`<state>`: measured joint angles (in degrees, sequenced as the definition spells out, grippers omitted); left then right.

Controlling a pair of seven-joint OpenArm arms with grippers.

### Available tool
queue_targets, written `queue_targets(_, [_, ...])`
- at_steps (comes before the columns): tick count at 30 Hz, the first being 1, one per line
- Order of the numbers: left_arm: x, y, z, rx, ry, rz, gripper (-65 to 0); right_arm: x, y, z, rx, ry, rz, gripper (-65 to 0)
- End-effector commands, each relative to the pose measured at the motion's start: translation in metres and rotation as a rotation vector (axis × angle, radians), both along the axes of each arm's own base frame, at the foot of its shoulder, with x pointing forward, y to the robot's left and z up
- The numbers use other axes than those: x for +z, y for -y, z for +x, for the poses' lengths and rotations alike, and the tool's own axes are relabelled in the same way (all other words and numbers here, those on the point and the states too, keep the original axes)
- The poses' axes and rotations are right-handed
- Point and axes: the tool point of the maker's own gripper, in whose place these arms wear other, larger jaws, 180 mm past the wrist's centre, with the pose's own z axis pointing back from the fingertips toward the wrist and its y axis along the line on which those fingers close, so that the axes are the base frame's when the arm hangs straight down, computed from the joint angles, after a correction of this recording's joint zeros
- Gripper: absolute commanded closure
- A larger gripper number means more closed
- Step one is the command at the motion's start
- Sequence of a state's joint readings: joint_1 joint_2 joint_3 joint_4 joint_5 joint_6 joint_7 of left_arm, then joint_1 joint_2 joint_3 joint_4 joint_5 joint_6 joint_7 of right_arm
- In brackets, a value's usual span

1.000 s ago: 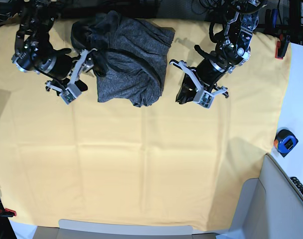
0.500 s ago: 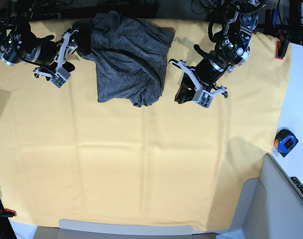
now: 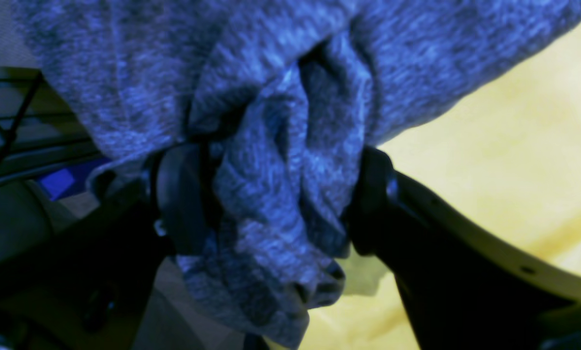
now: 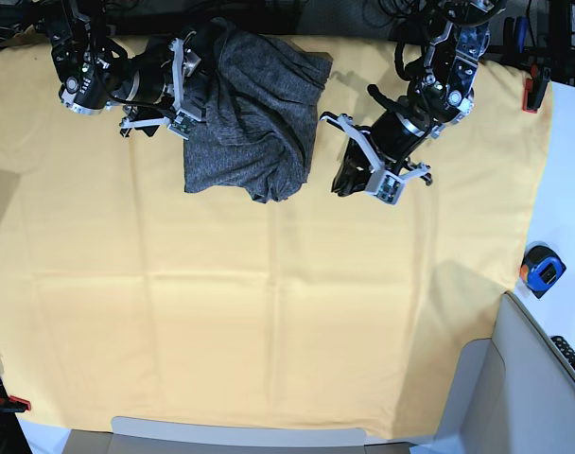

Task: Fold the T-shirt properly
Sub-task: 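Grasp the shirt edge with the right gripper and pull it outward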

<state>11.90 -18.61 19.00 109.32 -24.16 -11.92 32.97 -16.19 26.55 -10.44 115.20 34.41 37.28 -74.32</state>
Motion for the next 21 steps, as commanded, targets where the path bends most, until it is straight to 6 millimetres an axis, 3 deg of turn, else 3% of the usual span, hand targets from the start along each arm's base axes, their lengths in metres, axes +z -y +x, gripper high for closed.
queue_targets(1, [0.012, 0.002, 0.005, -0.001, 0.042, -0.021, 0.0, 0.006, 0.000, 0.004, 0.011, 0.024, 0.006, -35.2])
queue_targets(6, [0.012, 0.002, 0.004, -0.001, 0.040, -0.021, 0.0, 0.010, -0.005, 0.010, 0.004, 0.044, 0.025, -3.1])
queue_targets(7, [0.012, 0.002, 0.004, -0.001, 0.040, -0.021, 0.0, 0.011, -0.007, 0.012, 0.002, 0.049, 0.029, 0.0])
queue_targets(10, [0.012, 0.002, 0.004, -0.001, 0.040, -0.021, 0.0, 0.016, -0.011, 0.019, 0.001, 0.072, 0.044, -0.2])
queue_targets(21, [0.011, 0.002, 0.004, -0.001, 0.038, -0.018, 0.0, 0.048, -0.058, 0.038, 0.003, 0.108, 0.266, -0.6])
